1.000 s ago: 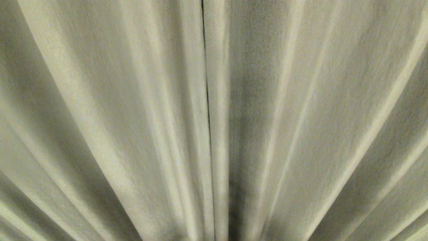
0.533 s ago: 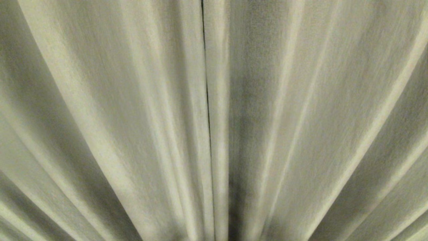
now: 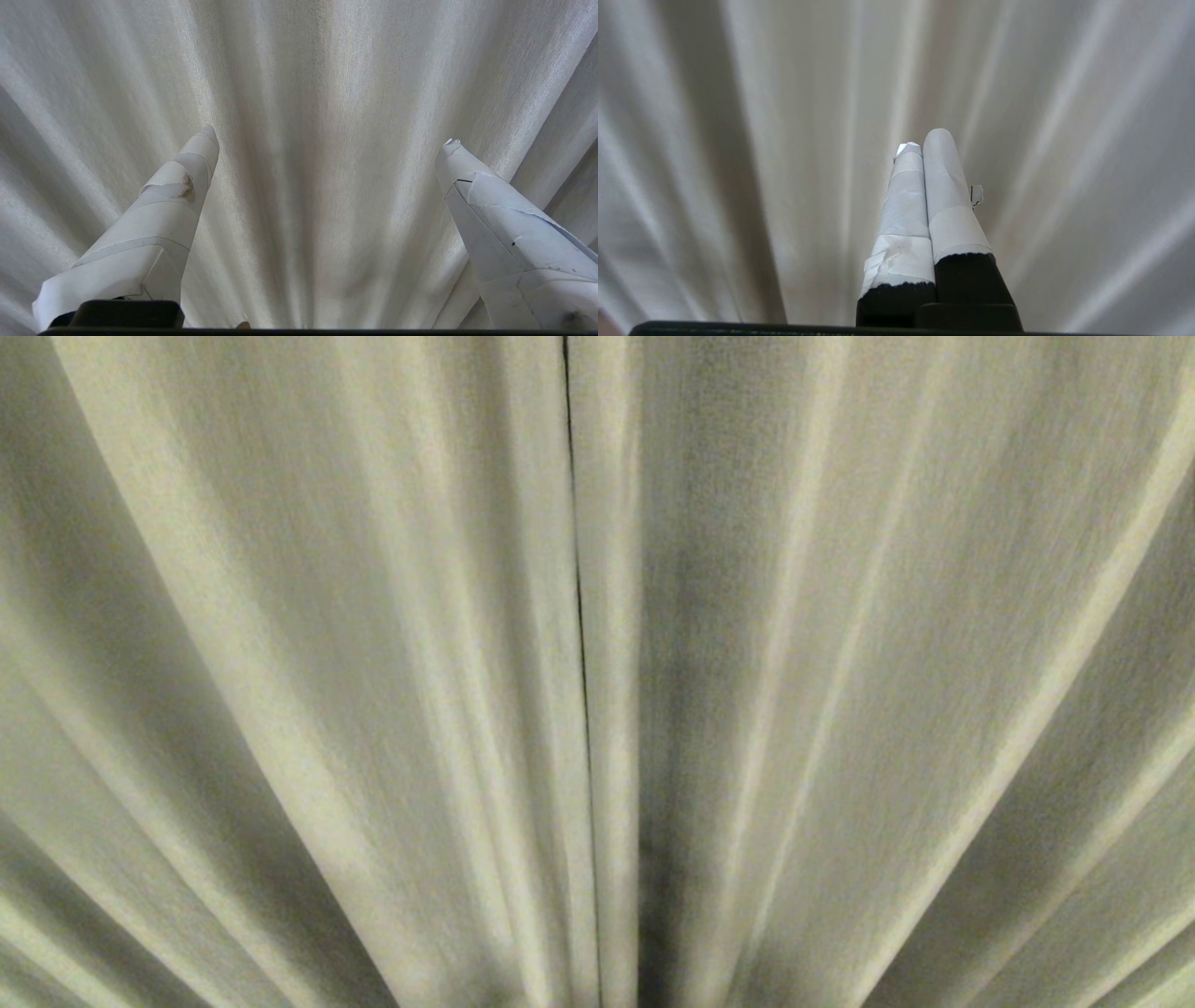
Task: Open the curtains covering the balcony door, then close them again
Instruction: Pull the outer curtains open on both sides
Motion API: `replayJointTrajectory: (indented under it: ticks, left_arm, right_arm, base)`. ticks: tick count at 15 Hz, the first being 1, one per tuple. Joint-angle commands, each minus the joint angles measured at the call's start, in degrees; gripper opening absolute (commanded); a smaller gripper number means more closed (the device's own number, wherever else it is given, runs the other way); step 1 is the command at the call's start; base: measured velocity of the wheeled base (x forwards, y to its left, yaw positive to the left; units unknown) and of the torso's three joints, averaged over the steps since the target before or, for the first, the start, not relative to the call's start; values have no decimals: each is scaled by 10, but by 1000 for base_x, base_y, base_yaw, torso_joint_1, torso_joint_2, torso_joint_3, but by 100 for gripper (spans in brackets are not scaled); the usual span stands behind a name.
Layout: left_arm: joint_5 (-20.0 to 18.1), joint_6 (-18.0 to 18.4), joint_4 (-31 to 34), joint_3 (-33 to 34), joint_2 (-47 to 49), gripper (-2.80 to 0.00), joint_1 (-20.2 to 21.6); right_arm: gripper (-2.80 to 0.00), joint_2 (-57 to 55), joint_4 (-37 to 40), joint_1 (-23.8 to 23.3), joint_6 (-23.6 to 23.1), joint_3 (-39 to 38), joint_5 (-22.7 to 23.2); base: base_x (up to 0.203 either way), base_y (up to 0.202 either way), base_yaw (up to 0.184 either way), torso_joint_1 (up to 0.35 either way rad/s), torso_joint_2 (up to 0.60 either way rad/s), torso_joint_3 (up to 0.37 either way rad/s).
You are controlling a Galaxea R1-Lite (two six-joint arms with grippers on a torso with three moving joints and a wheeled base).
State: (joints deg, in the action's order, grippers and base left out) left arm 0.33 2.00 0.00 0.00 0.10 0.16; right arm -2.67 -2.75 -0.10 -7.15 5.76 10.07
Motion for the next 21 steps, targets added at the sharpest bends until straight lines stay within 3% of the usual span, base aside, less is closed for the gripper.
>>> replayJointTrajectory:
  ticks: [1, 3, 4, 11, 21]
  left_arm:
    - [0, 0, 0, 0, 0, 0, 0]
    - [1, 0, 0, 0, 0, 0, 0]
    - [1, 0, 0, 0, 0, 0, 0]
    - [0, 0, 0, 0, 0, 0, 0]
    - [1, 0, 0, 0, 0, 0, 0]
  right_arm:
    - [-280, -94, -3, -2, -1, 56, 11]
    - [-280, -172, -24, -3, 0, 104, 25]
    - [0, -212, -46, -3, 1, 124, 35]
    - [0, -462, -188, 1, 2, 260, 58]
    - [0, -732, -246, 21, 16, 482, 52]
  base:
    - [0, 0, 0, 0, 0, 0]
    - [0, 0, 0, 0, 0, 0]
    - [0, 0, 0, 0, 0, 0]
    - [0, 0, 0, 0, 0, 0]
    - [0, 0, 0, 0, 0, 0]
